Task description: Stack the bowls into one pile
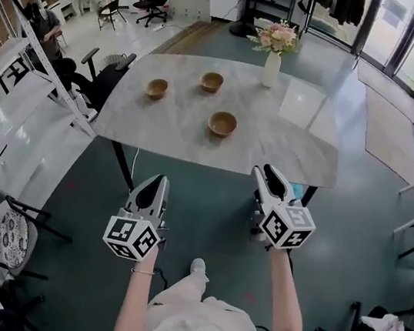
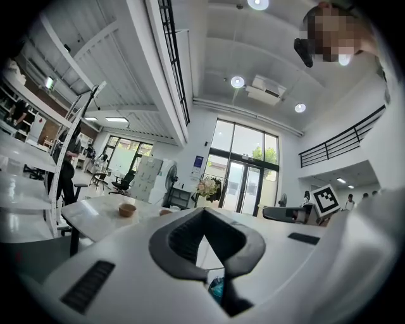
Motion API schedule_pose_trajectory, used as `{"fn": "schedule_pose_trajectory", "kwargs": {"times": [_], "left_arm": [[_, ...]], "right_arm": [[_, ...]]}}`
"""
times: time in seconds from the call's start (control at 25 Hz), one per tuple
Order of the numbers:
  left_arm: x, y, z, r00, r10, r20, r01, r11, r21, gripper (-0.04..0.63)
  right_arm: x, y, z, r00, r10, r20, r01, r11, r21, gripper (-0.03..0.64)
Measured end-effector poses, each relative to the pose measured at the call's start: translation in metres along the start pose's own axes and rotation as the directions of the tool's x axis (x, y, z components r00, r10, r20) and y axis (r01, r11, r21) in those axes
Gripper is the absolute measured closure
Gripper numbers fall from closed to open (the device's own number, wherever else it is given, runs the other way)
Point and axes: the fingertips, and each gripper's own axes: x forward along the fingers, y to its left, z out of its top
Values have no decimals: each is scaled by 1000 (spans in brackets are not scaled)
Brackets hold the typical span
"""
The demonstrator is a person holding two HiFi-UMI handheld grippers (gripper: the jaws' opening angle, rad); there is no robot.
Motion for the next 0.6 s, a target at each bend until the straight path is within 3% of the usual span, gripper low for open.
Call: {"fn": "schedule_pose_trajectory", "kwargs": {"times": [0.6], "left_arm": [[69,54,10,999,-48,-12,47,999,-26,595]], "right_arm": [[76,-36,2,994,-105,20,104,992,76,495]]}}
